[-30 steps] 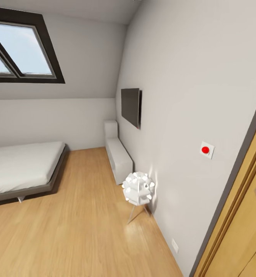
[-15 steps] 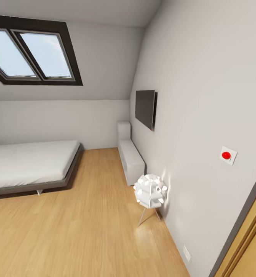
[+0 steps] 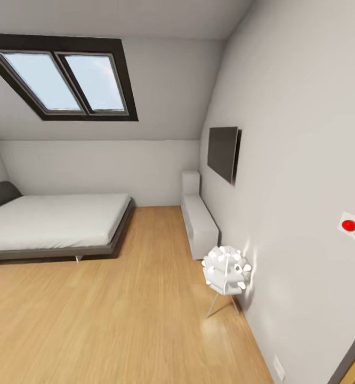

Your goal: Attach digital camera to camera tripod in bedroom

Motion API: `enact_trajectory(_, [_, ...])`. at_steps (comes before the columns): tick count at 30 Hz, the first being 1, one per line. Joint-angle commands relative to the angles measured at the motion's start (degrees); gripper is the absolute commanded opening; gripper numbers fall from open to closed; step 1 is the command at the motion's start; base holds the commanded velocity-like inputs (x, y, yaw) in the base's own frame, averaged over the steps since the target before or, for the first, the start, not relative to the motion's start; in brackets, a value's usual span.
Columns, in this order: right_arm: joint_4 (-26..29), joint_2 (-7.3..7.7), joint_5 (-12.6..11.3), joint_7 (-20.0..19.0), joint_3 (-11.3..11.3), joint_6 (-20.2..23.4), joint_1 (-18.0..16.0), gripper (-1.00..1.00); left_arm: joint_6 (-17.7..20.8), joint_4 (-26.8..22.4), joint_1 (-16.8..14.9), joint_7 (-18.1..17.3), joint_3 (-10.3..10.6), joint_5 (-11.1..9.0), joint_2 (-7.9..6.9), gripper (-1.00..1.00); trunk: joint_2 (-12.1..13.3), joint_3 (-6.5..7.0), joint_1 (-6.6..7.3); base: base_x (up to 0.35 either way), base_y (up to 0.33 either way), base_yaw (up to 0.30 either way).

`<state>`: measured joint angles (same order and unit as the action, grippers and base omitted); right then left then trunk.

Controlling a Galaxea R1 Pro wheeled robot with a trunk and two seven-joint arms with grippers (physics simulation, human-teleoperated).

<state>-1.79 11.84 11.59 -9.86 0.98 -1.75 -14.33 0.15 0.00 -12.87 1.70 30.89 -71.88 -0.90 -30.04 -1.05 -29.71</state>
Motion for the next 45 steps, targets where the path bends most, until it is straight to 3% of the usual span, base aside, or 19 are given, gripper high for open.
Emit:
enact_trajectory(1, [-0.1,0.02,0.3,-0.1,0.1,-0.2,-0.1,1.0,0.0,0.0,-0.1,0.2,0.5,-0.3,0.01,-1.0,-0.1,-0.07,-0.03,0.0,0.0,0.255])
enact_trajectory(45, [-0.1,0.05,-0.6,2.2,-0.2,-2.2,0.2,1.0,0.1,0.1,0.0,0.8,0.5,-1.2,0.18,-1.0,-0.1,1.26,-0.03,0.0,0.0,0.263])
